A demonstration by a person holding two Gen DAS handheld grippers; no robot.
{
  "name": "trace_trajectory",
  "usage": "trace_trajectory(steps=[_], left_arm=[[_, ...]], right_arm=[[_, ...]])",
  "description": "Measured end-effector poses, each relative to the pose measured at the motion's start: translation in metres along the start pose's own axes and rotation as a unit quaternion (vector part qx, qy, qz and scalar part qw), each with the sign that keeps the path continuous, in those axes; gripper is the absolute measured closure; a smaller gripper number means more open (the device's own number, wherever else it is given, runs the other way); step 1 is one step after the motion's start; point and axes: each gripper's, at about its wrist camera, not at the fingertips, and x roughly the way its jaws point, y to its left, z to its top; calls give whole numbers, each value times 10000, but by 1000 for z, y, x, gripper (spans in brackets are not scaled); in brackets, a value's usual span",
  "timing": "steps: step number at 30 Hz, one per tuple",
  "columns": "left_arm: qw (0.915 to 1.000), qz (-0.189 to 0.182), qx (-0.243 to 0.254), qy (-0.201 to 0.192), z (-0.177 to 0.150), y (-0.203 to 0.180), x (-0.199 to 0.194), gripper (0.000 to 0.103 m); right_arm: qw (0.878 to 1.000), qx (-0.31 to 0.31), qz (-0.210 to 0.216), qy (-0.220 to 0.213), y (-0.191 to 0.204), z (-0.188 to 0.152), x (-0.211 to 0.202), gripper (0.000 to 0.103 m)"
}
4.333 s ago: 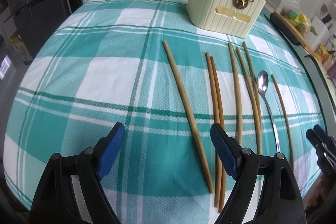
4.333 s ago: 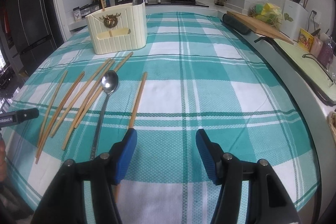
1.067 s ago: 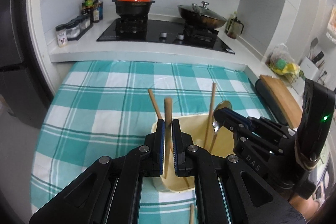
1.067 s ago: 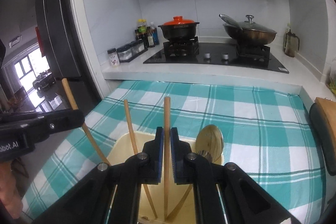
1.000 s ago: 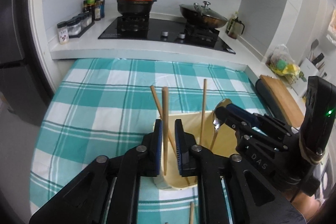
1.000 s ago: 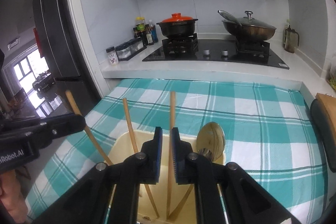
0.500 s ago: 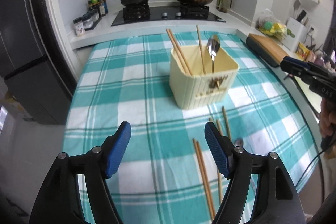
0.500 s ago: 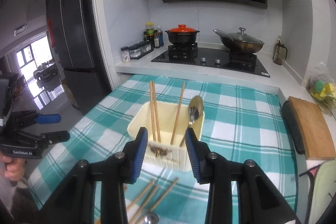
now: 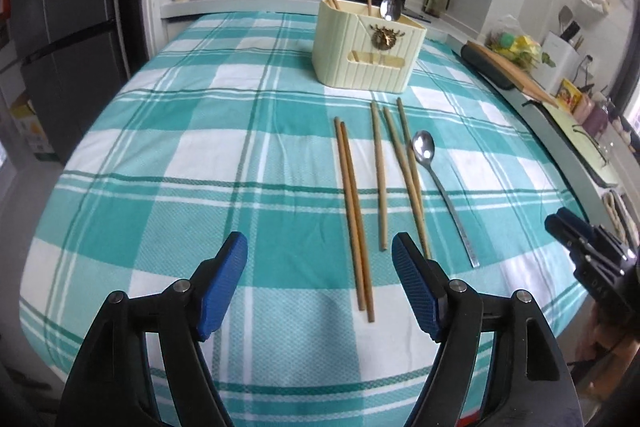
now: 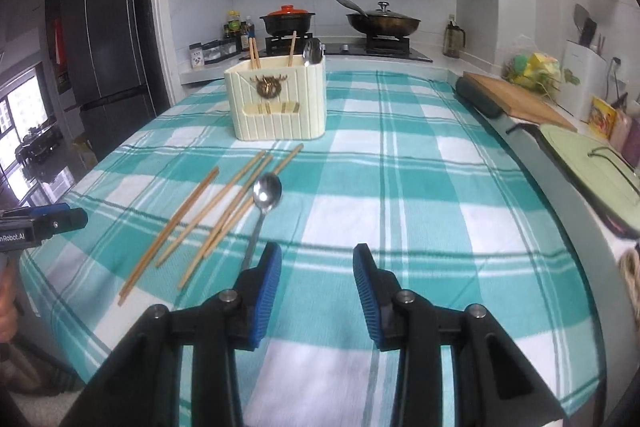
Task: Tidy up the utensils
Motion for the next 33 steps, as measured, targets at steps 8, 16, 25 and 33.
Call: trace_trajectory(steps=[8,16,25,33], left_arm=[[9996,57,142,-216,-15,-16,-9,22],[9992,167,9,-350,-26,-10,-15,22],[9996,164,-91,-217,-25,-7,-6,22],[9993,230,-178,-237,-25,-1,-5,22]], right_arm=[[9998,-6,-180,-52,9,-31,-12,65],[9996,-170,-158,-150,23,-33,-14,65],[9995,-215,-187,-132,25,-36,-13,65],[9994,-286,-174,-74,29,-36,-9,65]])
